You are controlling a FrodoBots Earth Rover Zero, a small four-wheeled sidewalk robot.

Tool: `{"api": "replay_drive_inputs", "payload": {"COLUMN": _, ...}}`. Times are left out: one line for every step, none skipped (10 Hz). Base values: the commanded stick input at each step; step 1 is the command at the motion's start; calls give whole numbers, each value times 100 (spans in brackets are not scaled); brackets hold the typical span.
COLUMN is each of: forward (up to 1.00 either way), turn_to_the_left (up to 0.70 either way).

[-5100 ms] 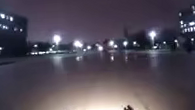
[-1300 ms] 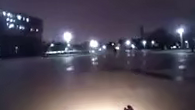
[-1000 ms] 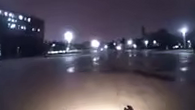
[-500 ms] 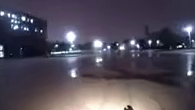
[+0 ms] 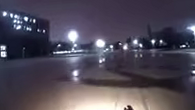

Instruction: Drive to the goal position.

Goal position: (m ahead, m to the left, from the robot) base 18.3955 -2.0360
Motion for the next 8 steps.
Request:
{"api": "replay_drive_inputs", "payload": {"forward": 100, "turn_to_the_left": 0}}
{"api": "replay_drive_inputs", "payload": {"forward": 100, "turn_to_the_left": 0}}
{"api": "replay_drive_inputs", "payload": {"forward": 100, "turn_to_the_left": 0}}
{"api": "replay_drive_inputs", "payload": {"forward": 100, "turn_to_the_left": 0}}
{"api": "replay_drive_inputs", "payload": {"forward": 100, "turn_to_the_left": 0}}
{"api": "replay_drive_inputs", "payload": {"forward": 100, "turn_to_the_left": 0}}
{"api": "replay_drive_inputs", "payload": {"forward": 100, "turn_to_the_left": 0}}
{"api": "replay_drive_inputs", "payload": {"forward": 100, "turn_to_the_left": 0}}
